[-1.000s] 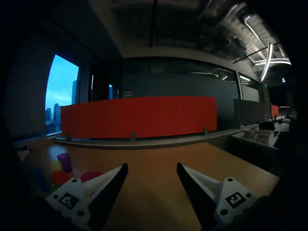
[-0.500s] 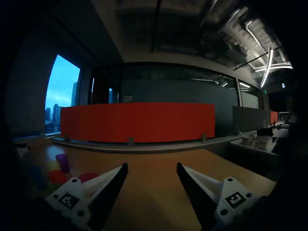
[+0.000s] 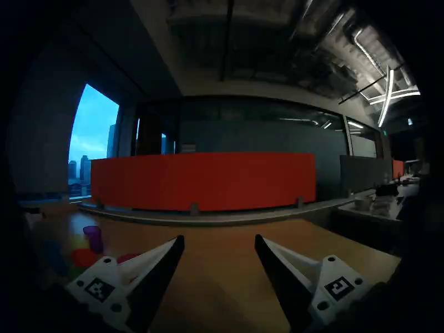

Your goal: Pour water

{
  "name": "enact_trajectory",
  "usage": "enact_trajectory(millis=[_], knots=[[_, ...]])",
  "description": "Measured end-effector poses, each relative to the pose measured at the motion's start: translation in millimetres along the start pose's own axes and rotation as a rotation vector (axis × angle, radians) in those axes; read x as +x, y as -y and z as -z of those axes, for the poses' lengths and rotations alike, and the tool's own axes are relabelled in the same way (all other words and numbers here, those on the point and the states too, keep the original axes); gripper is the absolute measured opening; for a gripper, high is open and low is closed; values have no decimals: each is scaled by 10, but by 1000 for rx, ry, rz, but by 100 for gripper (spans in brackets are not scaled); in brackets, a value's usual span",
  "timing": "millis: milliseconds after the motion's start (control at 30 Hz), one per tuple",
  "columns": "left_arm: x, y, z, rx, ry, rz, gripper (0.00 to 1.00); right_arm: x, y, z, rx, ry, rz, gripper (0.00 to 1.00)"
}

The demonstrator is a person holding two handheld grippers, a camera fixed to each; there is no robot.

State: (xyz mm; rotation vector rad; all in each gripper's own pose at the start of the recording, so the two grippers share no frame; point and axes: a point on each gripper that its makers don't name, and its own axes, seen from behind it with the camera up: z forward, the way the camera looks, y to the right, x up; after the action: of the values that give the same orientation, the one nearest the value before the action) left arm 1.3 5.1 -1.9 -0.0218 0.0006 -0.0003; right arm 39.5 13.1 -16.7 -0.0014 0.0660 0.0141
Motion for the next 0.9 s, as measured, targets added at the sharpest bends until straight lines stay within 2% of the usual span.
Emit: enact_trajectory(millis=[200,367,900], knots=[[-1,3,5,0,0,0,98,-50,131,-58,20,-12,18,98],[0,3,4,0,0,0,98,-180,175,-94,27,4,2,98],[-1,1,3,0,0,0,98,-323,132,-97,13,43,-8,98]])
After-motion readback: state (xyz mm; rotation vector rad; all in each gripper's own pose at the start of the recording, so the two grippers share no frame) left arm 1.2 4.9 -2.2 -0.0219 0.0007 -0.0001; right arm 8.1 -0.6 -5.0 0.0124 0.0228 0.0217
